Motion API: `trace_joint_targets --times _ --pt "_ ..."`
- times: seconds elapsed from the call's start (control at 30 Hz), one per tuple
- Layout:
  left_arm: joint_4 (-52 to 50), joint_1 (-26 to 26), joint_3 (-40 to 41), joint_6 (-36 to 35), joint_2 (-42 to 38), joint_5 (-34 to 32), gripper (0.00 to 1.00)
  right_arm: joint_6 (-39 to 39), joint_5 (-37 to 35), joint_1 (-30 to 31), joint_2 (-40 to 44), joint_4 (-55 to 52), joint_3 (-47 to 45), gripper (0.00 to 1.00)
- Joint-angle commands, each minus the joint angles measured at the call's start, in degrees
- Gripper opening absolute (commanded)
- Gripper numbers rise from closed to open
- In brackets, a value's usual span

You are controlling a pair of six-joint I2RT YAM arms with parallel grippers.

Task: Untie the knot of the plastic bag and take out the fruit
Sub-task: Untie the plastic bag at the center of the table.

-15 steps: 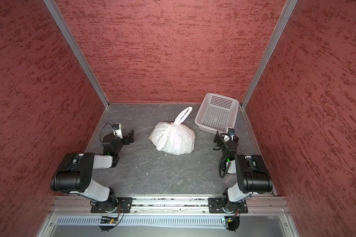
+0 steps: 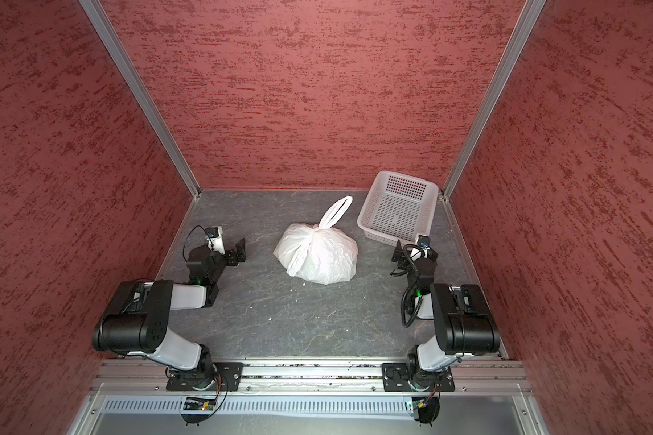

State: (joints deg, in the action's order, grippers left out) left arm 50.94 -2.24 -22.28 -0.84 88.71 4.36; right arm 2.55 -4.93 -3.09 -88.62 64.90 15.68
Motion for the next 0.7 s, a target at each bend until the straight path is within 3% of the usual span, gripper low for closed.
trace_joint_targets --times 0.0,0.5,0.67 --pt "-0.1 0.0 0.4 0.2 -0.8 0.1 0.99 -0.2 0.5 0.0 -0.1 1.4 0.5 0.99" --pt "-0.3 0.1 0.4 -0.1 -1.4 0.3 0.99 -0.7 2.0 0.0 1.9 -0.3 0.6 0.99" --pt "-20.7 2.2 -7.1 -2.4 -9.1 0.6 1.0 1.8 0.0 0.1 17.1 -25.8 5.9 0.99"
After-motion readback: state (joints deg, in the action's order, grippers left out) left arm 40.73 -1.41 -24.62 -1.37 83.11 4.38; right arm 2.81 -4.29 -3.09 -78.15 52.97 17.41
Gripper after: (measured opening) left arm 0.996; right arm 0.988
